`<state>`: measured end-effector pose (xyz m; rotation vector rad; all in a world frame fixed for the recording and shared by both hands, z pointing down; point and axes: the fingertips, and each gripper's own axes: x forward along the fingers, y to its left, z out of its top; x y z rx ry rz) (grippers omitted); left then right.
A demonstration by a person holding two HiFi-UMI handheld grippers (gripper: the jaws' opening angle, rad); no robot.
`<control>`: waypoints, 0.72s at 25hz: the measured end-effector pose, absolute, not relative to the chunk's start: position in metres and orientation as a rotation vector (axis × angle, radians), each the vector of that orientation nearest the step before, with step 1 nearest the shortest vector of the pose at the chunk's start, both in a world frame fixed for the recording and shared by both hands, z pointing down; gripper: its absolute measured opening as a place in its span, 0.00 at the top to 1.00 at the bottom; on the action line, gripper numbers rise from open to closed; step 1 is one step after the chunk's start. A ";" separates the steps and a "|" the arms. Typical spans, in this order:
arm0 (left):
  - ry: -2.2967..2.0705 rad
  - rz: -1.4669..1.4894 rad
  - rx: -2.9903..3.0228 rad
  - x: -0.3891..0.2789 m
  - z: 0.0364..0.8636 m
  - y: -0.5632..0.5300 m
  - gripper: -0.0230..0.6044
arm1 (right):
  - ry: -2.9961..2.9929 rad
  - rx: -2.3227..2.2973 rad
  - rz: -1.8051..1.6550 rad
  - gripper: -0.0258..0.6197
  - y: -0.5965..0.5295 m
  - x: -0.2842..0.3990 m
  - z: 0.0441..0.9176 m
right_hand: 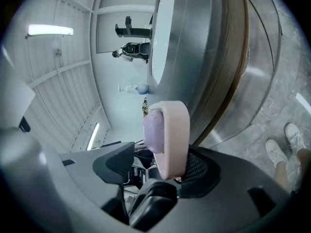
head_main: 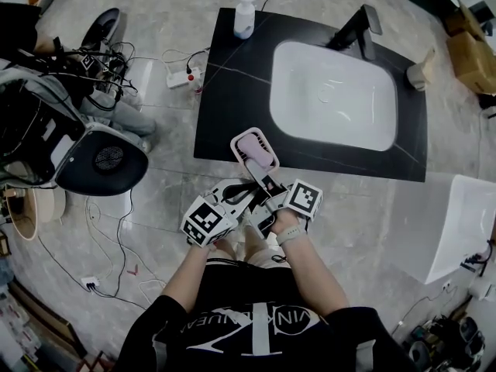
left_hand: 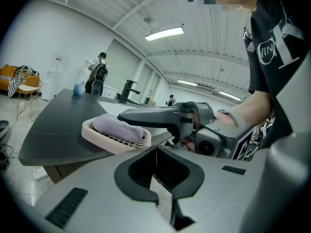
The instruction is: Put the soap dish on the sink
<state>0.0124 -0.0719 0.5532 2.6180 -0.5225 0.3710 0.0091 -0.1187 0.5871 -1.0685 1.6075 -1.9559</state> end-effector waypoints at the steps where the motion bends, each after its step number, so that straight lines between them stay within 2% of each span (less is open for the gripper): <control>1: -0.515 0.378 2.622 0.015 0.554 -0.071 0.93 | 1.615 -1.057 -1.954 0.55 -0.120 0.008 0.586; 18: -0.593 0.300 2.529 0.013 0.557 -0.095 0.93 | 1.706 -0.988 -1.934 0.52 -0.120 0.005 0.581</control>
